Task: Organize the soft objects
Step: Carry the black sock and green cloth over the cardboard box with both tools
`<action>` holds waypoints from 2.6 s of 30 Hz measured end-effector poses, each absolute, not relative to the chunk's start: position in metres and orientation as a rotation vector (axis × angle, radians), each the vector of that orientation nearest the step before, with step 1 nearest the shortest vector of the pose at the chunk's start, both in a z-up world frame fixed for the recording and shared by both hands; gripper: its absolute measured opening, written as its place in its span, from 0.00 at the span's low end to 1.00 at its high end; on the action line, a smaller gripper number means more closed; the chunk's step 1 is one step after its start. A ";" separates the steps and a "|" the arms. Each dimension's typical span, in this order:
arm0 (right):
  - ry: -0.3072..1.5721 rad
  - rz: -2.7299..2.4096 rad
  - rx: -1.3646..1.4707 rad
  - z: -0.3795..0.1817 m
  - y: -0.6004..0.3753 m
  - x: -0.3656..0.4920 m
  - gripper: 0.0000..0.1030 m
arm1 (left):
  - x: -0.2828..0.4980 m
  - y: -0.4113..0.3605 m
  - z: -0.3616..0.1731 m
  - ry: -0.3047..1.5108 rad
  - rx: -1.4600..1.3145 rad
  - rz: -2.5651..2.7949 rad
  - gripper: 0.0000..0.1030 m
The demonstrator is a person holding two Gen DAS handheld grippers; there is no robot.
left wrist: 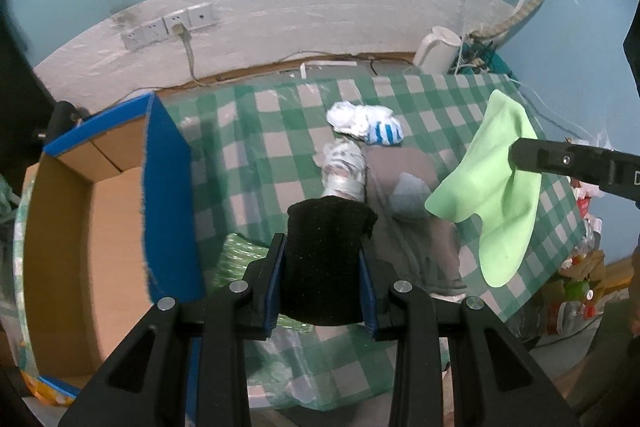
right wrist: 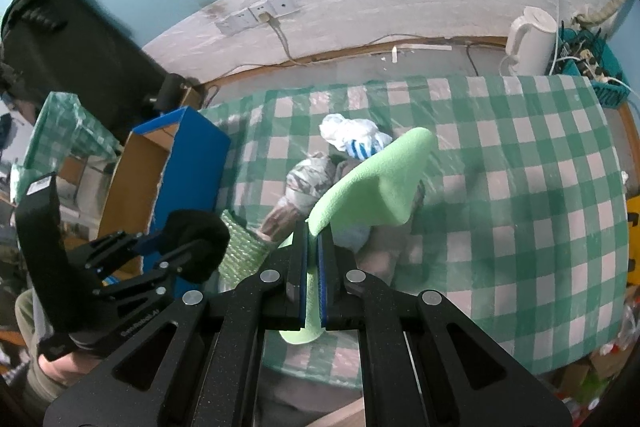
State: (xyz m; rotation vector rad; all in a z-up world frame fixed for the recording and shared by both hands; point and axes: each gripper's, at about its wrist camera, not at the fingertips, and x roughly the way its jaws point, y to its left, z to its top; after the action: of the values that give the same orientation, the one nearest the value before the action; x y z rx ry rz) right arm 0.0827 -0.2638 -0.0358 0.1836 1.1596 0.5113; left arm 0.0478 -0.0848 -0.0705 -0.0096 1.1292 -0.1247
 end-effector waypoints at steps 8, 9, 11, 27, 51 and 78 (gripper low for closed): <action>1.143 0.534 0.159 -0.023 -0.242 0.082 0.04 | 0.041 -0.060 -0.053 1.098 -0.036 -0.085 0.32; 1.143 0.535 0.157 -0.023 -0.240 0.082 0.04 | 0.040 -0.057 -0.051 1.096 -0.037 -0.077 0.32; 1.143 0.541 0.151 -0.021 -0.234 0.082 0.04 | 0.037 -0.049 -0.048 1.087 -0.036 -0.056 0.32; 1.138 0.621 0.126 -0.005 -0.180 0.078 0.04 | 0.025 0.009 -0.032 1.053 -0.129 0.003 0.32; 1.167 0.774 0.042 -0.001 -0.063 0.070 0.04 | 0.001 0.102 -0.038 1.043 -0.244 0.136 0.32; 1.282 0.815 -0.136 -0.055 0.040 0.059 0.47 | -0.011 0.178 -0.078 1.089 -0.324 0.271 0.55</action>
State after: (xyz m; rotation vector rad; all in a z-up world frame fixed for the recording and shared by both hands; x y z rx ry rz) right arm 0.0594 0.0395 -0.0552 -0.1362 1.2822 0.8151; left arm -0.0114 0.1778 -0.0778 -0.3241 1.0893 0.2709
